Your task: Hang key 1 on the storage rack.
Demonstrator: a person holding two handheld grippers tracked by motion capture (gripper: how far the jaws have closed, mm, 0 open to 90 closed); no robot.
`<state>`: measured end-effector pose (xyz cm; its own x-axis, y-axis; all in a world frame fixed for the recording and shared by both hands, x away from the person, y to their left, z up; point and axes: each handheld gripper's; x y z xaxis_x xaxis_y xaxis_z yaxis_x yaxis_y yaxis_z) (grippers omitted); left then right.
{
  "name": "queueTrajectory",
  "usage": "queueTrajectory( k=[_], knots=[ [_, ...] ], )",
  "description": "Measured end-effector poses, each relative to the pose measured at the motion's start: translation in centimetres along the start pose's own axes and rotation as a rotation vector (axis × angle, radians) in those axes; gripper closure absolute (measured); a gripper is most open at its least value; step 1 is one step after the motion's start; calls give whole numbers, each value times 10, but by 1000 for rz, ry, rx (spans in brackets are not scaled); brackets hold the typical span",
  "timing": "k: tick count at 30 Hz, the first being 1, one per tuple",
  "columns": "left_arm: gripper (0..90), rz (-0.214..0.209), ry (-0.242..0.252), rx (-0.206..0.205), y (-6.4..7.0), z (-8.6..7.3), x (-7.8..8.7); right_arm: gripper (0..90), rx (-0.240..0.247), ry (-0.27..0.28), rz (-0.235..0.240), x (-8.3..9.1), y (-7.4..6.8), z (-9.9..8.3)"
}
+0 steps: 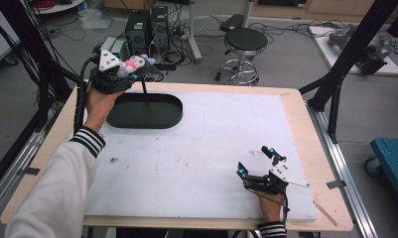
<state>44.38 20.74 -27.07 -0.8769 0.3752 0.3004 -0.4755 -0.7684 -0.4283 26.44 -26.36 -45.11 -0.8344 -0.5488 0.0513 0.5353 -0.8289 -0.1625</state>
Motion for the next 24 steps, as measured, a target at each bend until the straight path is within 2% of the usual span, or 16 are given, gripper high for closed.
queueTrajectory(
  k=[9, 17, 20, 24],
  knots=[
    [523, -5, 14, 3, 3, 7, -4, 6, 3, 0, -1, 0, 0, 0],
    [523, -49, 15, 0, 20, 12, -9, 5, -1, -2, -3, 0, 0, 0],
    [524, -53, 6, -6, 24, 11, -11, 5, -4, -7, -2, 0, -1, 0],
    [524, -64, 5, 8, 28, 8, -12, 6, 1, -3, -3, 0, 0, 0]
  ],
)
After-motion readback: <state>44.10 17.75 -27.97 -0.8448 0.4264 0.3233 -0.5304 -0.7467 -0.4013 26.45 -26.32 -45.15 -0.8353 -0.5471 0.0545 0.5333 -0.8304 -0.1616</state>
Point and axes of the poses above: each handheld gripper's, and its own axes: x roughly backward along the jaws, z roughly out of its top, y roughly to its right, and after that the axes turned 10 degrees about -x, right-handed
